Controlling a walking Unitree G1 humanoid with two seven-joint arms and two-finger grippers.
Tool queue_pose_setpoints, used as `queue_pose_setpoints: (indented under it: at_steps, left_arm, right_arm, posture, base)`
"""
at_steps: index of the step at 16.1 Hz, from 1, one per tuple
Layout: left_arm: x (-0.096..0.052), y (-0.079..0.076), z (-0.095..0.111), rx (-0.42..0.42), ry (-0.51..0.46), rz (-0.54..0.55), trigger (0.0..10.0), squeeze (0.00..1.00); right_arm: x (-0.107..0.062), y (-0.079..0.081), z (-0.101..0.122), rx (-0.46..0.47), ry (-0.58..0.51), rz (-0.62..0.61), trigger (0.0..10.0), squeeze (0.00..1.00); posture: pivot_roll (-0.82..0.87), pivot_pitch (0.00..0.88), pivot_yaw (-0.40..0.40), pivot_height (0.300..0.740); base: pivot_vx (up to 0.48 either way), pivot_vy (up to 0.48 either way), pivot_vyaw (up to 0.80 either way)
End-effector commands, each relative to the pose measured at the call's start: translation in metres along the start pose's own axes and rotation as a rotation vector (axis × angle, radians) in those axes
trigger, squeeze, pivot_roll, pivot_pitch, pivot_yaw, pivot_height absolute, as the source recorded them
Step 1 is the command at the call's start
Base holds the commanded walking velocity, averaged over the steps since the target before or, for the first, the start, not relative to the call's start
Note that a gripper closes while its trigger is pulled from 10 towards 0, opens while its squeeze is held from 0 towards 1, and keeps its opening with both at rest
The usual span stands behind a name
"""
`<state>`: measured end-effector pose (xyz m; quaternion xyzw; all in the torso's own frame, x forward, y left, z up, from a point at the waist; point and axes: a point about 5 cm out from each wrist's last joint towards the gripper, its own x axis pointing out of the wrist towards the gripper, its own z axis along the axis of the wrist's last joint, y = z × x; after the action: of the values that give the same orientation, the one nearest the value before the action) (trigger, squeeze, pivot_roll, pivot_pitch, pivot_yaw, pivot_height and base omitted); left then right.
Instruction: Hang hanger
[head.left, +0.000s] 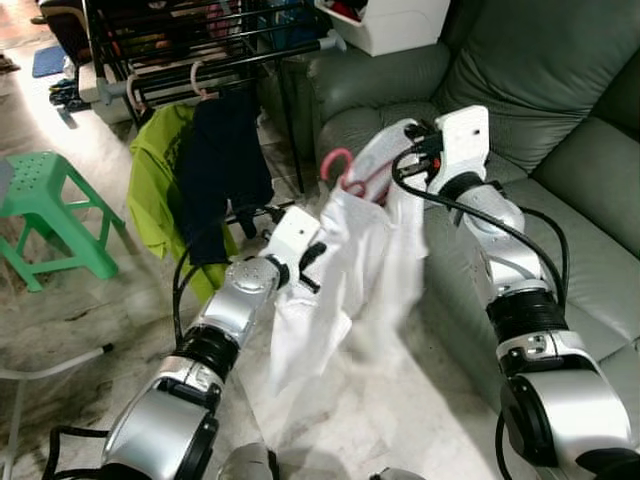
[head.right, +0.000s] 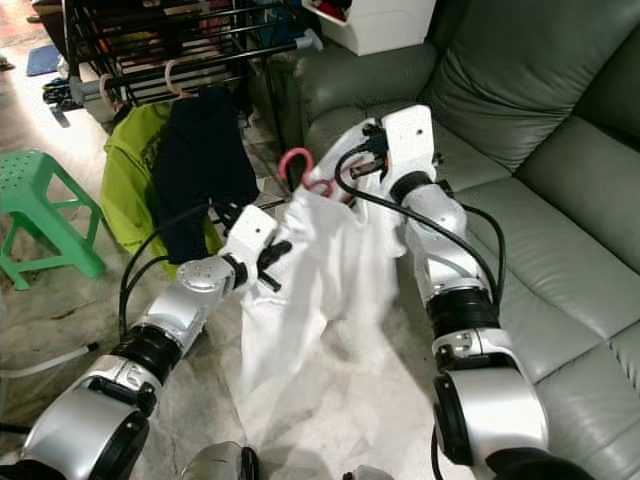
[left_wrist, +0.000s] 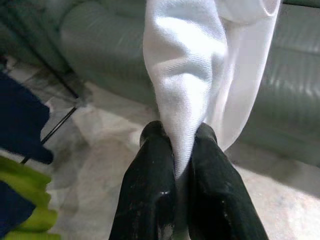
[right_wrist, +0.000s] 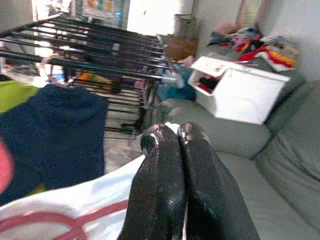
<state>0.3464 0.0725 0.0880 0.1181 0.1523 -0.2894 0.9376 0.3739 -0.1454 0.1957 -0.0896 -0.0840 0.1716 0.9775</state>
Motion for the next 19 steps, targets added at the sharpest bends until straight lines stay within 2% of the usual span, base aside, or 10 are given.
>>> queue_pose_setpoints:
  at_steps: [1,4,5,7,9,11,12,14,17,19]
  left_arm:
    - [0.002,0.004,0.004,-0.009,0.003,0.038,0.0,0.0]
    - [0.001,0.019,0.003,-0.106,-0.002,0.186,0.0,0.0]
    - [0.001,0.024,0.005,-0.057,-0.002,0.214,0.0,0.0]
    - [0.0,0.031,0.005,-0.117,-0.002,0.283,0.0,0.0]
    - [-0.002,0.037,0.004,-0.144,-0.001,0.324,0.0,0.0]
    - [-0.003,0.045,0.003,-0.18,0.006,0.375,0.0,0.0]
    - [-0.004,0.047,0.004,-0.183,0.002,0.381,0.0,0.0]
    - [-0.005,0.051,0.006,-0.175,-0.01,0.399,0.0,0.0]
    - [-0.011,0.061,0.009,-0.067,-0.039,0.426,0.0,0.0]
    - [-0.021,0.077,0.004,0.056,-0.023,0.509,0.0,0.0]
  right_arm:
    - [0.001,0.021,0.007,0.016,-0.025,0.132,0.0,0.0]
    - [-0.021,0.071,0.01,0.032,-0.011,0.507,0.0,0.0]
    - [-0.03,0.083,0.011,0.016,0.0,0.615,0.0,0.0]
    - [-0.055,0.1,-0.002,-0.032,0.09,0.807,0.0,0.0]
    - [-0.073,0.11,-0.008,-0.002,0.14,0.923,0.0,0.0]
    - [-0.115,0.117,-0.026,-0.011,0.291,1.117,0.0,0.0]
    - [-0.132,0.11,-0.041,-0.075,0.377,1.144,0.0,0.0]
    - [-0.146,0.092,-0.064,-0.206,0.491,1.087,0.0,0.0]
    - [-0.12,0.037,-0.074,-0.319,0.495,0.622,0.0,0.0]
    - [-0.088,-0.038,-0.06,-0.354,0.437,0.042,0.0,0.0]
  posture:
    - [-0.04,0.0,0.026,0.74]
    - [-0.04,0.0,0.025,0.74]
    - [-0.04,0.0,0.025,0.74]
    - [-0.03,0.0,0.025,0.74]
    - [-0.03,0.0,0.024,0.74]
    - [-0.03,0.0,0.022,0.74]
    - [-0.03,0.0,0.02,0.74]
    - [-0.03,0.0,0.019,0.74]
    - [-0.04,0.0,0.026,0.74]
    - [-0.04,0.0,0.032,0.74]
  base:
    - [0.0,0.0,0.0]
    - [0.0,0.0,0.0]
    - [0.0,0.0,0.0]
    - [0.0,0.0,0.0]
    - [0.0,0.0,0.0]
    - [0.0,0.0,0.0]
    - [0.0,0.0,0.0]
    - [0.0,0.0,0.0]
    - [0.0,0.0,0.0]
    - [0.0,0.0,0.0]
